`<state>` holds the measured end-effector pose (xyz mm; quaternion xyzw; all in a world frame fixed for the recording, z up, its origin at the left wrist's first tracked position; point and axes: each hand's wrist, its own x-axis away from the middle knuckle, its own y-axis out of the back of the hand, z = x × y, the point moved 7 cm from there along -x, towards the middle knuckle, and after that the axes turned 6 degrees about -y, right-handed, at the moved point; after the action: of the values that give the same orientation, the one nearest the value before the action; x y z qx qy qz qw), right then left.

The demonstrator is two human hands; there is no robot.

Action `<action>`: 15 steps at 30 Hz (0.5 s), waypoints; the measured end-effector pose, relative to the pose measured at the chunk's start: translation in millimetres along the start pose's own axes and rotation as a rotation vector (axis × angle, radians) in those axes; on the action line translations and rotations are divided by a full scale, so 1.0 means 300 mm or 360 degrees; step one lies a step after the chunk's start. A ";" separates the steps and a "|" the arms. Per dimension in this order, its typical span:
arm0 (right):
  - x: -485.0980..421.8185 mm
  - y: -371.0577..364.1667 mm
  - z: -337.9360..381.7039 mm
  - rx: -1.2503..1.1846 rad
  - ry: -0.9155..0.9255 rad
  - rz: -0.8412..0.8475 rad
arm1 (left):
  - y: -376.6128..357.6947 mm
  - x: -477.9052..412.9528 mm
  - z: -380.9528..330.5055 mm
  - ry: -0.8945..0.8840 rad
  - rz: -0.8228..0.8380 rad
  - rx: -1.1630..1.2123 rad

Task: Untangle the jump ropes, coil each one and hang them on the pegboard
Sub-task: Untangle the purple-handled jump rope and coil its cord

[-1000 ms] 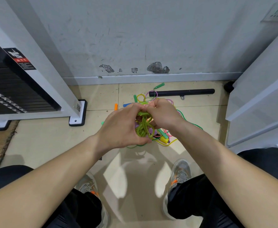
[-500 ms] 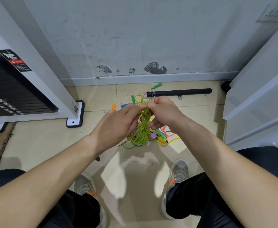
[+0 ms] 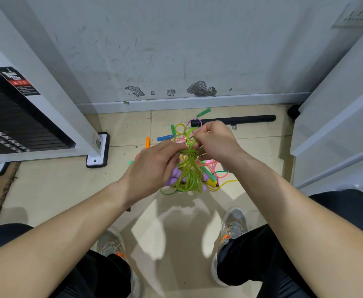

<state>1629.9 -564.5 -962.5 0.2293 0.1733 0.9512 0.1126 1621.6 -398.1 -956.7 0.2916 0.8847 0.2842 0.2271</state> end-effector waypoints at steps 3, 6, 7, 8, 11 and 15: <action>0.001 0.008 -0.005 -0.0095 -0.0010 -0.0055 | -0.009 0.005 0.011 -0.0118 0.0042 -0.0137; 0.000 0.010 -0.017 -0.0178 -0.0048 -0.0095 | -0.007 0.005 0.003 -0.0204 0.0115 -0.0136; -0.003 0.010 -0.023 -0.0218 -0.0065 -0.0097 | -0.005 0.006 -0.010 -0.0269 0.0133 -0.0183; -0.005 0.008 -0.029 -0.0249 -0.0079 -0.0091 | -0.005 0.009 -0.016 -0.0319 0.0157 -0.0209; -0.005 -0.001 -0.046 -0.0298 -0.0132 -0.0065 | -0.012 0.015 -0.017 -0.0391 0.0271 -0.0321; -0.007 0.019 -0.048 -0.0448 -0.0127 -0.0179 | -0.027 0.027 -0.015 -0.0459 0.0334 -0.0598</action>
<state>1624.1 -574.4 -973.3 0.2387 0.0461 0.9484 0.2035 1610.0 -399.9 -960.4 0.3721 0.7397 0.4210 0.3703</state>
